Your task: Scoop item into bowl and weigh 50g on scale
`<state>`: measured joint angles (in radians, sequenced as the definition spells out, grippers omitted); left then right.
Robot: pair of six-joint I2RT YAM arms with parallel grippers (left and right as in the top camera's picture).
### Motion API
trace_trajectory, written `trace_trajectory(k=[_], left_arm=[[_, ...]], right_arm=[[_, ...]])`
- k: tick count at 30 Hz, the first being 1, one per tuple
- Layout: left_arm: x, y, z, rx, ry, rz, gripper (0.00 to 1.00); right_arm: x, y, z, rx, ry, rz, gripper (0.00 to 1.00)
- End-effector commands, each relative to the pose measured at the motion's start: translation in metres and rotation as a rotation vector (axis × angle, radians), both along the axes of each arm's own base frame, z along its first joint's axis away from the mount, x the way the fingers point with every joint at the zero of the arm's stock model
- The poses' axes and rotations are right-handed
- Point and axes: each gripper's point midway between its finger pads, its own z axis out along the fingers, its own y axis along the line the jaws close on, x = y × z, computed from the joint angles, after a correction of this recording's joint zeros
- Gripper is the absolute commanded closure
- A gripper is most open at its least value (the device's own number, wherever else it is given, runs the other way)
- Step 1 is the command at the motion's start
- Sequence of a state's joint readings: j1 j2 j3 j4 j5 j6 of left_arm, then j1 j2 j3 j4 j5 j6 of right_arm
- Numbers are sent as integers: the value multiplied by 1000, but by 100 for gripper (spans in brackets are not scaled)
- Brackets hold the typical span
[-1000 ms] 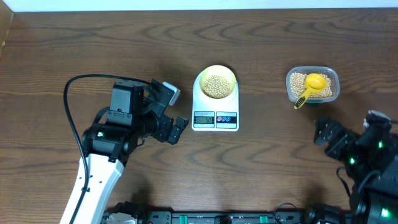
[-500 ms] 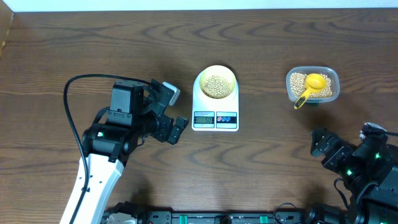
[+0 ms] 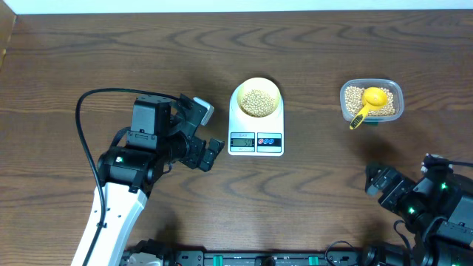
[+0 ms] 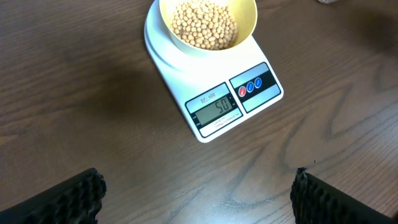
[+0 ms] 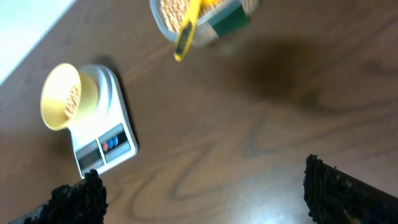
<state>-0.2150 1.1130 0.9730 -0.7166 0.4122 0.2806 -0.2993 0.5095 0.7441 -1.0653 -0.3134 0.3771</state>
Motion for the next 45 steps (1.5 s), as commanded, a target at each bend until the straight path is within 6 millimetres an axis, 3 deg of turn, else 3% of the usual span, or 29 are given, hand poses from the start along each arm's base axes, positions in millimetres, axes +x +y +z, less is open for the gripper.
trace_trajectory(k=[1, 6, 12, 21, 36, 45], left_arm=[[0, 1, -4, -2, 15, 13, 2], [0, 1, -4, -2, 15, 13, 2], [0, 1, -3, -2, 15, 13, 2], [0, 1, -4, -2, 15, 13, 2], [0, 1, -4, -2, 15, 13, 2], [0, 1, -3, -2, 15, 13, 2]], right_arm=[[-6, -2, -8, -24, 36, 4, 1], [-1, -4, -2, -223, -50, 173, 1], [-3, 8, 10, -421, -239, 330, 1], [2, 9, 4, -529, -463, 315, 1], [55, 17, -23, -709, -716, 403, 1], [61, 27, -13, -764, -832, 413, 1]])
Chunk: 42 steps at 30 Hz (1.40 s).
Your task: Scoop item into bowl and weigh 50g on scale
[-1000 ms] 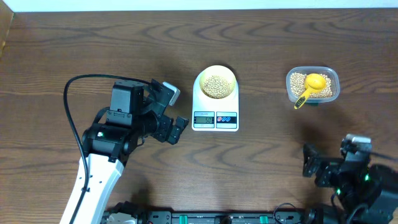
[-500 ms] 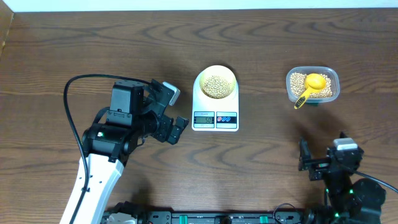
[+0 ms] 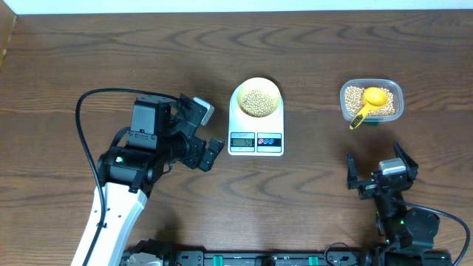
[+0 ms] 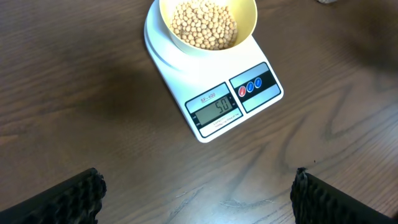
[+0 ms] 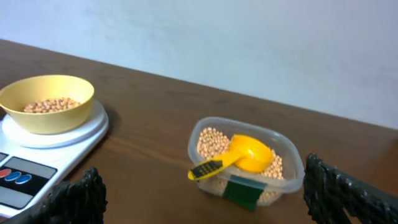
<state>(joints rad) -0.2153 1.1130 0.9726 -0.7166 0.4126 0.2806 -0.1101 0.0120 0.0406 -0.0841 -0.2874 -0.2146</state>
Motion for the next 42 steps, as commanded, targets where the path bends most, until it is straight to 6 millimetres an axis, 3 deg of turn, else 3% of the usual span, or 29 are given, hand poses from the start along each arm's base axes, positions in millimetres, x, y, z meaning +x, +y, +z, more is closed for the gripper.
trace_trajectory(k=[1, 6, 11, 16, 19, 42], left_arm=[[0, 1, -3, -2, 14, 13, 2], [0, 1, -3, -2, 15, 13, 2], [0, 1, -3, -2, 15, 13, 2], [0, 1, -3, -2, 15, 13, 2], [0, 1, -3, -2, 15, 13, 2], [0, 1, -3, -2, 15, 13, 2]], right_arm=[[2, 4, 2, -63, -57, 8, 1], [2, 1, 23, -135, -151, -23, 1], [4, -6, 10, -92, -92, -58, 1], [5, -20, -8, 125, 10, -150, 1], [5, -21, -13, 122, 30, -158, 1], [4, -25, -14, 122, 33, -181, 1]])
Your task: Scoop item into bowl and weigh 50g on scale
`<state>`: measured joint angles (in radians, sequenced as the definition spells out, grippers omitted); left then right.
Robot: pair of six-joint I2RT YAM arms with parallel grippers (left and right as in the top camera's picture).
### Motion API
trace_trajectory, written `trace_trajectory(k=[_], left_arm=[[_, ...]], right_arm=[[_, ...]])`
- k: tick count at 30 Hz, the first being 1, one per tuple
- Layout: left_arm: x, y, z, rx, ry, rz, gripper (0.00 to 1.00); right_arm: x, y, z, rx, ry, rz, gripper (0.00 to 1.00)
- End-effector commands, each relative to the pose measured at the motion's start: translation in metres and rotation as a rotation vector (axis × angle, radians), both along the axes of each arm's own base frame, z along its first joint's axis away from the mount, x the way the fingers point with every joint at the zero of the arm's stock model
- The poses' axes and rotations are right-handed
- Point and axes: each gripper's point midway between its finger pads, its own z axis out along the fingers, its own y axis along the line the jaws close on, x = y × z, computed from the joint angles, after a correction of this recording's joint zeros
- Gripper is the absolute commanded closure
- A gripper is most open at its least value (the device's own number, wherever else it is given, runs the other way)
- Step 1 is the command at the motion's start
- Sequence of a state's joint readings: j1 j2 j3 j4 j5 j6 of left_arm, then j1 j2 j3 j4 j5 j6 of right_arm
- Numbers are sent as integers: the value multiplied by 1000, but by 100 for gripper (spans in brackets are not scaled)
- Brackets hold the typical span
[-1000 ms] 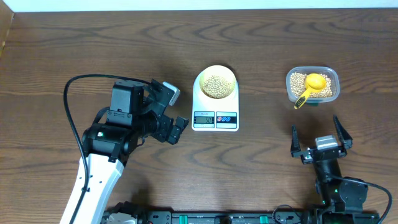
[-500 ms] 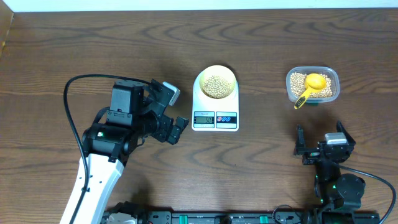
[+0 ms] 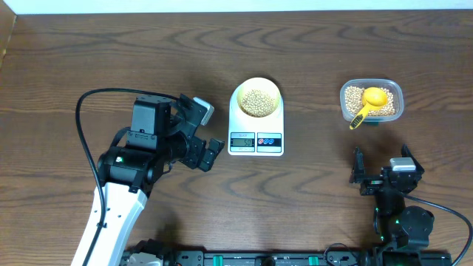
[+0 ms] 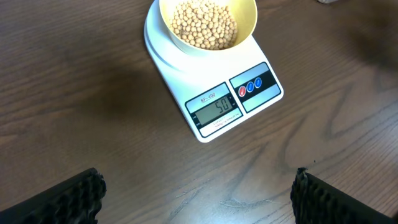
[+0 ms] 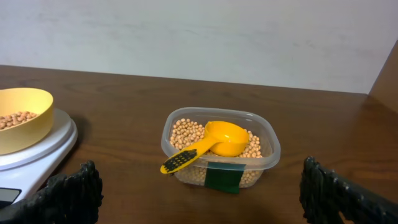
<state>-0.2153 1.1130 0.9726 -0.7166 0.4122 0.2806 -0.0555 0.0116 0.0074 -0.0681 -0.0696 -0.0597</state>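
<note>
A yellow bowl (image 3: 256, 101) of beans sits on the white scale (image 3: 256, 142); the scale's display (image 4: 215, 109) reads 50. A clear tub (image 3: 372, 101) of beans at the right holds the yellow scoop (image 5: 210, 142), its handle over the rim. My left gripper (image 3: 209, 134) stands open just left of the scale, with nothing between its fingers (image 4: 68, 198). My right gripper (image 3: 382, 170) is open near the front edge, below the tub, empty, its fingers (image 5: 339, 194) wide apart.
A black cable (image 3: 87, 103) loops from the left arm across the wood table (image 3: 89, 59). A pale wall (image 5: 199, 37) runs behind the table's far edge.
My right gripper has shifted slightly right and now faces the tub more squarely. The left arm, bowl, scale reading and scoop are unchanged.
The scoop lay in the tub and the scale read 50 throughout. My right gripper was at the far right front, tilted over the table; then it stood in front of the tub facing it, and now sits squarely below the tub. The left gripper stayed put.
</note>
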Motion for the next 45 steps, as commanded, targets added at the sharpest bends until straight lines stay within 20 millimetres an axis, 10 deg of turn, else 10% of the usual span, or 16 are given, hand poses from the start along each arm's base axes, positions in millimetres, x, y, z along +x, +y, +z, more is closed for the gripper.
trace_trajectory(k=[1, 45], left_arm=[[0, 1, -3, -2, 15, 13, 2], [0, 1, -3, -2, 15, 13, 2]], right_arm=[[0, -1, -1, -46, 2, -5, 1], [0, -1, 0, -69, -1, -4, 1]])
